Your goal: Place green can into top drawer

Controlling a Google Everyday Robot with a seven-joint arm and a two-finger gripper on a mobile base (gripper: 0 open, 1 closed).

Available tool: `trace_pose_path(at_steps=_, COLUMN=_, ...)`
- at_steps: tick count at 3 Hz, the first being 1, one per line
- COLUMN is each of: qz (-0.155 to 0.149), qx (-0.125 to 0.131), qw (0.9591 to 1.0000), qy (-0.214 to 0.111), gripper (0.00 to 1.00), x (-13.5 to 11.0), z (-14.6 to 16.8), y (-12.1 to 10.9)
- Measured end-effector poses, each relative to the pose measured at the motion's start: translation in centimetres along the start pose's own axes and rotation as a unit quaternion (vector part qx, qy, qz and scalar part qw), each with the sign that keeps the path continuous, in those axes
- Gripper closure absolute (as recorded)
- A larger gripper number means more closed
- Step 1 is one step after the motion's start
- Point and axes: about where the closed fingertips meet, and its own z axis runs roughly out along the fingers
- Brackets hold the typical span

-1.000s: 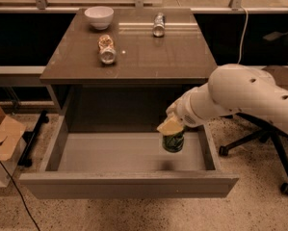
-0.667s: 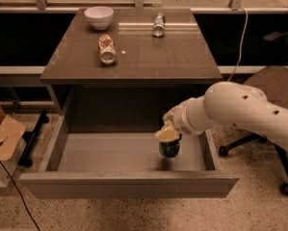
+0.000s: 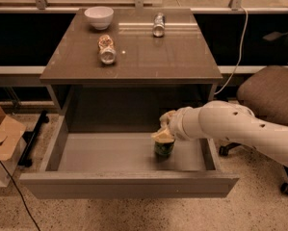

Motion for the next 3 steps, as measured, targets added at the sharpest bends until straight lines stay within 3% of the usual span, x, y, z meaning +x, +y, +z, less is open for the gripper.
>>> trace_pose_path(at_steps=1, qz=0.001, qx=0.014, qw=0.9998, qy=-0.014, gripper=0.84, x=0.14, z=1.17, y=-0.92)
trace_pose_path(at_steps=3, qz=0.000, qx=0.013, qw=0.9998, qy=-0.014, gripper=0.37, x=-0.07, z=1.26, y=-0.74)
